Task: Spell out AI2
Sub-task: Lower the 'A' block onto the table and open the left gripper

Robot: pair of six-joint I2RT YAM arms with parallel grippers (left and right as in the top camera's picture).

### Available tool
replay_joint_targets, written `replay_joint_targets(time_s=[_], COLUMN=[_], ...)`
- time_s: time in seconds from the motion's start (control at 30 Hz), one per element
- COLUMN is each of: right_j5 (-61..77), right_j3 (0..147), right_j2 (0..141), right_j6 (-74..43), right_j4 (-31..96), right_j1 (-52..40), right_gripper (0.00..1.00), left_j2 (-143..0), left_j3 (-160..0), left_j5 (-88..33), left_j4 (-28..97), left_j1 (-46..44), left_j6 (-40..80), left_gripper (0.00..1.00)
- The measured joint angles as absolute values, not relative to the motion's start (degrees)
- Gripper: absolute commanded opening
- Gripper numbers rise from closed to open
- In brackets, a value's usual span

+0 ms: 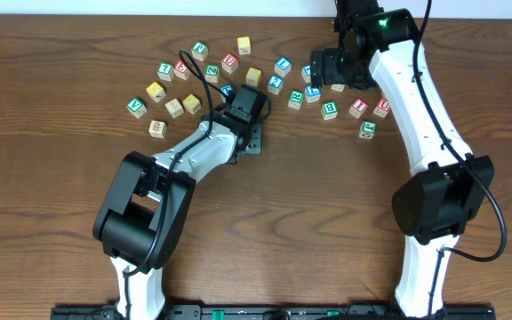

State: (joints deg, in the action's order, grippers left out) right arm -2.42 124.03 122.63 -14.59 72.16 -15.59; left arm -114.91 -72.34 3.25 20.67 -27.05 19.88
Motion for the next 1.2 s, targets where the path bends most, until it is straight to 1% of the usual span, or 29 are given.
replay_joint_targets(time_s=[0.03, 0.1, 0.43, 0.5, 0.6, 0.7, 0.93, 1.2], right_j5=[-2.4, -2.4, -2.4, -2.4, -2.4, -2.4, -2.4, -2.4], right_j3=[124.0, 124.0, 124.0, 124.0, 124.0, 124.0, 124.0, 124.0], right_j2=[122.6, 122.6, 122.6, 122.6, 122.6, 122.6, 122.6, 122.6], right_j6=[-14.6, -14.6, -14.6, -14.6, -14.6, -14.6, -14.6, -14.6], right_j4=[72.2, 72.2, 72.2, 72.2, 72.2, 72.2, 72.2, 72.2], right_j1=[-15.6, -15.6, -15.6, -15.6, -15.6, -15.6, -15.6, -15.6], right_gripper=[0.99, 0.99, 0.99, 0.99, 0.99, 0.99, 0.99, 0.99], left_j2=[-114.9, -115.0, -115.1, -115.0, -114.2, -111.0, -98.7, -89.5], left_j3=[-72.3, -72.3, -72.4, -72.4, -72.5, -72.5, -73.3, -73.7], left_j5=[3.4, 3.5, 3.6, 3.7, 3.7, 3.8, 3.8, 3.8], left_j4=[20.7, 20.8, 21.4, 22.4, 23.2, 23.5, 24.4, 31.4], left_j1=[-27.0, -27.0, -27.0, -27.0, -27.0, -26.8, -24.8, -20.9], left_j6=[19.9, 20.2, 19.9, 19.2, 17.4, 15.4, 13.4, 13.1], left_gripper=[0.46, 0.5, 0.51, 0.55, 0.57, 0.57, 0.58, 0.59])
